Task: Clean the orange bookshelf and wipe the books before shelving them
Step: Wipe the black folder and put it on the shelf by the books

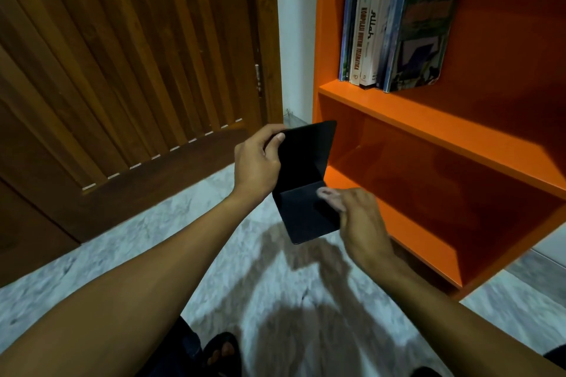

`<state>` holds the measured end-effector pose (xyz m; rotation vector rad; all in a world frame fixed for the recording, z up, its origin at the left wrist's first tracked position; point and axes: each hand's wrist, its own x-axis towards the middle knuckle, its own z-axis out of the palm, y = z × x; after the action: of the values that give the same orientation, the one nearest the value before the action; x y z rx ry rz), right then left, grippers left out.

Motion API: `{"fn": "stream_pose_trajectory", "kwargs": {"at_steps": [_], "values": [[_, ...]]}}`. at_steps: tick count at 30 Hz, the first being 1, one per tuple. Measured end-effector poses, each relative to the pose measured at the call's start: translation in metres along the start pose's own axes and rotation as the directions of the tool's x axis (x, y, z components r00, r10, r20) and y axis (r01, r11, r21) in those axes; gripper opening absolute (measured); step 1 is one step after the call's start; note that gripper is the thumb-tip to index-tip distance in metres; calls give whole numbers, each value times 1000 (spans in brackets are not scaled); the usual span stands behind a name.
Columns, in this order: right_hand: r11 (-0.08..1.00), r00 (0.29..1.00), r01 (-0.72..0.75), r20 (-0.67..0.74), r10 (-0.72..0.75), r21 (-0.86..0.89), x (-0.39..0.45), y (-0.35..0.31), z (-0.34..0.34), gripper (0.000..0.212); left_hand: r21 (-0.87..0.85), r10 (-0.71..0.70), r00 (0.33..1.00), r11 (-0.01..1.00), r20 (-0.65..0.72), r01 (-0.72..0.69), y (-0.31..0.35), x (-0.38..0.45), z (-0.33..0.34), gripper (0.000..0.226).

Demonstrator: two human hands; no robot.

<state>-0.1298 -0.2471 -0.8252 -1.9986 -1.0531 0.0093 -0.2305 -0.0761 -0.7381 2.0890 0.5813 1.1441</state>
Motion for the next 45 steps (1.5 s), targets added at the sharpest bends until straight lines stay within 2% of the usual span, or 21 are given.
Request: {"fn": "stream_pose_trajectory", "kwargs": {"at_steps": [1, 2, 4, 5, 7, 9, 11, 12, 15, 17, 19, 20, 21, 22, 26, 31, 33, 36, 38, 42, 45], "values": [[999, 995, -28, 92, 26, 16, -5, -7, 5, 33, -11, 6, 1000, 1000, -25, -7, 3, 0, 3, 22], [997, 983, -59, 169, 66, -48, -12, -10, 15, 33, -22, 5, 999, 1000, -47, -6, 5, 0, 5, 22], [976, 961, -10, 267, 69, -217, -27, -19, 28, 46, -20, -10, 998, 1000, -66, 9, 8, 0, 8, 22], [980, 960, 54, 281, 3, -193, -34, -20, 31, 52, -13, -21, 997, 1000, -69, 21, 8, 0, 8, 22], [993, 937, 116, 335, -98, -36, -42, -20, 35, 46, -8, -41, 996, 999, -79, 41, 6, 0, 6, 23], [988, 889, 99, 436, -143, 121, -45, -23, 35, 38, -23, -62, 994, 998, -87, 60, 4, 2, 3, 23], [980, 820, 93, 545, -175, 175, -52, -25, 38, 32, -41, -96, 991, 995, -94, 93, 0, 6, -2, 24], [988, 802, 59, 582, -134, 145, -54, -24, 40, 27, -53, -113, 990, 993, -90, 108, -2, 8, -3, 24], [967, 769, -252, 615, 172, 45, -54, -7, 36, 23, -88, -125, 990, 989, -59, 119, -6, 9, -8, 23], [862, 754, -498, 539, 376, 95, -47, 5, 23, 21, -112, -132, 991, 985, -29, 128, -8, 7, -10, 22], [572, 652, -750, 513, 558, 331, -36, 12, 5, 30, -153, -152, 988, 977, -7, 149, -11, 6, -13, 21], [447, 620, -784, 530, 578, 431, -31, 11, -4, 37, -171, -159, 987, 973, 4, 157, -13, 5, -14, 22], [382, 616, -785, 549, 565, 488, -26, 11, -12, 40, -183, -168, 986, 968, 18, 169, -16, 5, -16, 22], [378, 634, -770, 558, 535, 513, -22, 10, -17, 38, -195, -183, 983, 963, 32, 186, -19, 5, -16, 22], [483, 679, -732, 560, 475, 479, -9, 4, -18, 25, -249, -237, 969, 937, 65, 245, -22, 6, -14, 22], [521, 721, -691, 526, 452, 501, -11, -7, -10, 23, -316, -238, 969, 917, 60, 245, -12, 7, -14, 26], [562, 773, -634, 417, 478, 532, -12, -16, -4, 21, -305, -330, 942, 892, 65, 334, -9, 7, -8, 54], [707, 856, -509, 206, 473, 491, -14, -26, 8, 20, -354, -549, 811, 731, 201, 583, 5, 1, 8, 109], [829, 914, -395, 80, 397, 396, -21, -31, 15, 23, -415, -578, 773, 656, 262, 631, 11, -3, 20, 119], [937, 959, -250, -75, 275, 245, -36, -35, 25, 26, -547, -652, 734, 551, 190, 631, 19, -1, 32, 116], [975, 974, -190, -101, 201, 113, -44, -33, 33, 23, -636, -737, 666, 461, 115, 619, 20, -1, 31, 84]]}}
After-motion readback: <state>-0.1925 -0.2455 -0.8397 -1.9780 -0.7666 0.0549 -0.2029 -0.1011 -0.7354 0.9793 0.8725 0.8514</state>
